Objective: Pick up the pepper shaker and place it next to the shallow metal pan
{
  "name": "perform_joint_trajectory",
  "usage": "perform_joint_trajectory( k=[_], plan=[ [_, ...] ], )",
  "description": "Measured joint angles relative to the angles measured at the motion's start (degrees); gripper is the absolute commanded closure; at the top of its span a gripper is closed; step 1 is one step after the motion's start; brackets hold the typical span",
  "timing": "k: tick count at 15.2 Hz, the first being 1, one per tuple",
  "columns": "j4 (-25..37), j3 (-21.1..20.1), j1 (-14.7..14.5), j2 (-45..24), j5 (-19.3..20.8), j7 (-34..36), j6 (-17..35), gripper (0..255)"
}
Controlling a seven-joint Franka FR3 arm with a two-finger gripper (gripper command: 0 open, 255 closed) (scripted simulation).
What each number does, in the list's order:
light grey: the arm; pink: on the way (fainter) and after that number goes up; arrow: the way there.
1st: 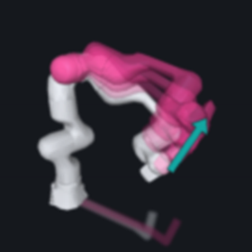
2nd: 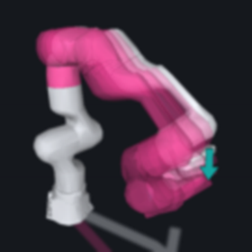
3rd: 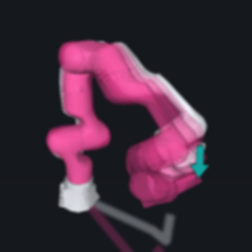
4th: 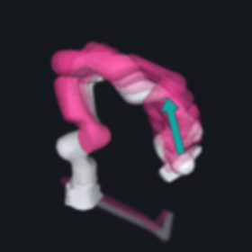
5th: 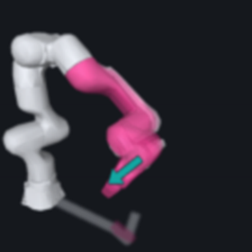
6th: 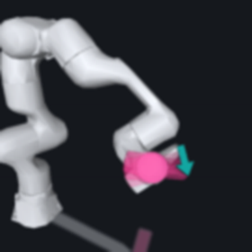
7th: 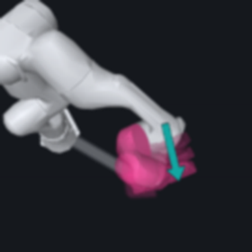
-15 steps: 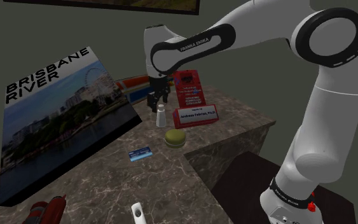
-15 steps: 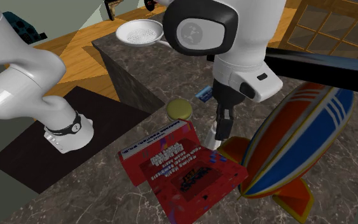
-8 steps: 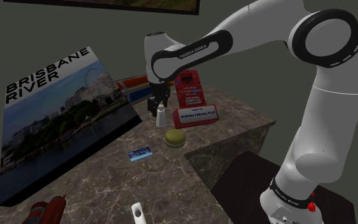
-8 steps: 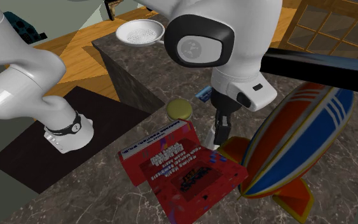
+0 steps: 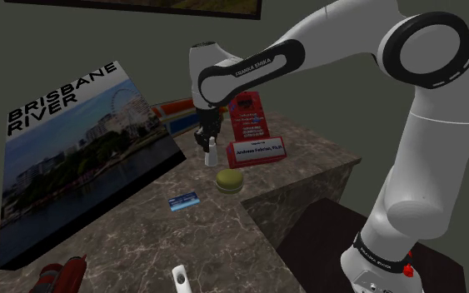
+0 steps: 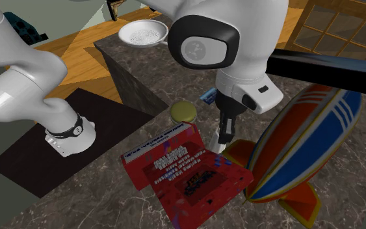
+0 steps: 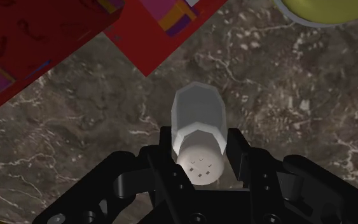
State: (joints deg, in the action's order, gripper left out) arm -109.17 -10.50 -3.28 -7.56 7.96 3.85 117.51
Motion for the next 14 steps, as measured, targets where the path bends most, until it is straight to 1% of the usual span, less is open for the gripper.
perform_joint_trajectory(
  k=[6, 14],
  plan=[
    [0.0, 0.0, 0.0, 0.0, 0.0, 0.0, 0.0, 255],
    [3.7, -0.1, 0.0, 1.3, -0.6, -0.8, -4.9, 255]
  ],
)
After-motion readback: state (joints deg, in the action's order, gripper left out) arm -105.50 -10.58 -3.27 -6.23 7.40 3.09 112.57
